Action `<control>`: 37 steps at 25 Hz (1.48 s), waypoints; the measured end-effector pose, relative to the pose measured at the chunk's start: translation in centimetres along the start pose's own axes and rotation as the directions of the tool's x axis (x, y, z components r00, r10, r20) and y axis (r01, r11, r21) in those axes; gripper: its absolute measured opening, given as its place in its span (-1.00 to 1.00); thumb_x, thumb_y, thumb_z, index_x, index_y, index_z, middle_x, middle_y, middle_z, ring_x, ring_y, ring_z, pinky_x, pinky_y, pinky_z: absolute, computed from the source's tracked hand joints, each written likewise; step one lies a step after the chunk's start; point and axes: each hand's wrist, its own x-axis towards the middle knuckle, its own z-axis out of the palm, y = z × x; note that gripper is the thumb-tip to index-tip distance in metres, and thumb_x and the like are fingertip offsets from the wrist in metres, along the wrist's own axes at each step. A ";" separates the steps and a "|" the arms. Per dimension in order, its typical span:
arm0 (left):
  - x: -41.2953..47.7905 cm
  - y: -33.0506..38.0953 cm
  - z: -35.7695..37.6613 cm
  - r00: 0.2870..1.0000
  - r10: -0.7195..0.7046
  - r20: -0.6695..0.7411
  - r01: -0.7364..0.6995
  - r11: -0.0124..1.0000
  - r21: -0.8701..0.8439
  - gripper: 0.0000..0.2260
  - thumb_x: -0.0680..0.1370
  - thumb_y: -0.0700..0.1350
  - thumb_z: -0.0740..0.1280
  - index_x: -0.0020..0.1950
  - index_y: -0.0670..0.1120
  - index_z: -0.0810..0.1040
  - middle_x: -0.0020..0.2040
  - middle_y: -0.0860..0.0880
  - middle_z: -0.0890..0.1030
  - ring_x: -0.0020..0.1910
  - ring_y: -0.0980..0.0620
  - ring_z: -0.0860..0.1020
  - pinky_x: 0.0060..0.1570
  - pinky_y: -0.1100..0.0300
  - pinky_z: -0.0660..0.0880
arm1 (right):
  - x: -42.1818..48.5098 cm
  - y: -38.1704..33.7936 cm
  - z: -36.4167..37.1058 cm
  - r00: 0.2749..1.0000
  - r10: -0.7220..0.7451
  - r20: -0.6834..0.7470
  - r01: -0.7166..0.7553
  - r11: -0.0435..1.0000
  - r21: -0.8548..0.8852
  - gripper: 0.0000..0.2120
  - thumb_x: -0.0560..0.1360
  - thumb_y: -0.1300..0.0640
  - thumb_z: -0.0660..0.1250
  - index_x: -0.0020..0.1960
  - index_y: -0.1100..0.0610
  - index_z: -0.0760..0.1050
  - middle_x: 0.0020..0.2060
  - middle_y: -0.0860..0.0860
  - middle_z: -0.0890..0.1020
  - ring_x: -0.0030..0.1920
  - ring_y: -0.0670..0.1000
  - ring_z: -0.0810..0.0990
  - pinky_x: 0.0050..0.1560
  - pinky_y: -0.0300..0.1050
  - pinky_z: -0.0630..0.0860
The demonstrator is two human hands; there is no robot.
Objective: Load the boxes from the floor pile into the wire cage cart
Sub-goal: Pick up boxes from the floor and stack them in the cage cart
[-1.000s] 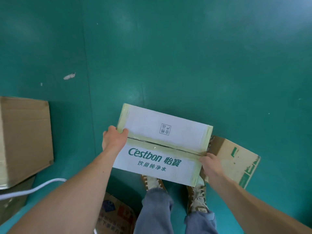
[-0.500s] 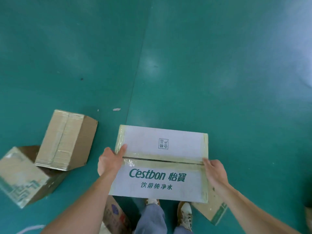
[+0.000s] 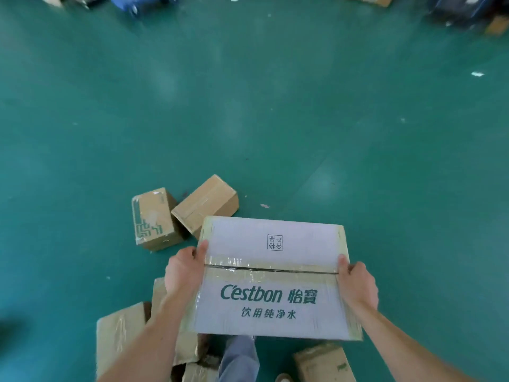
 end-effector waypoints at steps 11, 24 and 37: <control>-20.4 -18.8 -14.4 0.852 -0.406 -0.331 0.239 0.864 -0.444 -0.49 0.69 0.13 0.14 -0.38 -0.14 0.28 -0.46 -0.04 0.38 -0.44 -0.04 0.31 -0.38 0.12 0.23 | -15.7 -14.3 0.7 0.731 -0.655 0.194 0.683 0.700 -0.211 -0.46 0.65 -0.25 -0.06 -0.16 0.13 0.42 -0.26 0.05 0.56 -0.23 0.11 0.55 -0.21 0.01 0.47; -44.2 -47.5 -28.9 0.508 -0.775 -0.377 0.307 0.571 -0.761 -0.53 0.60 0.22 0.29 -0.30 -0.13 0.52 -0.30 -0.12 0.64 -0.31 -0.09 0.57 -0.29 0.10 0.37 | -52.6 -24.4 17.6 0.210 -0.840 0.501 0.977 0.203 -0.069 -0.47 0.67 -0.19 -0.02 -0.06 0.18 0.53 -0.14 0.12 0.65 -0.17 0.12 0.57 -0.13 -0.04 0.43; -63.0 -70.1 -38.1 0.340 -0.822 -0.457 0.165 0.530 -0.831 -0.56 0.56 0.25 0.21 -0.36 -0.04 0.42 -0.41 0.03 0.49 -0.37 0.03 0.45 -0.25 0.08 0.34 | -82.6 -22.0 33.2 -0.041 -0.750 0.660 0.986 0.076 0.147 -0.53 0.65 -0.18 0.05 -0.15 0.16 0.44 -0.21 0.11 0.57 -0.20 0.14 0.54 -0.24 -0.03 0.38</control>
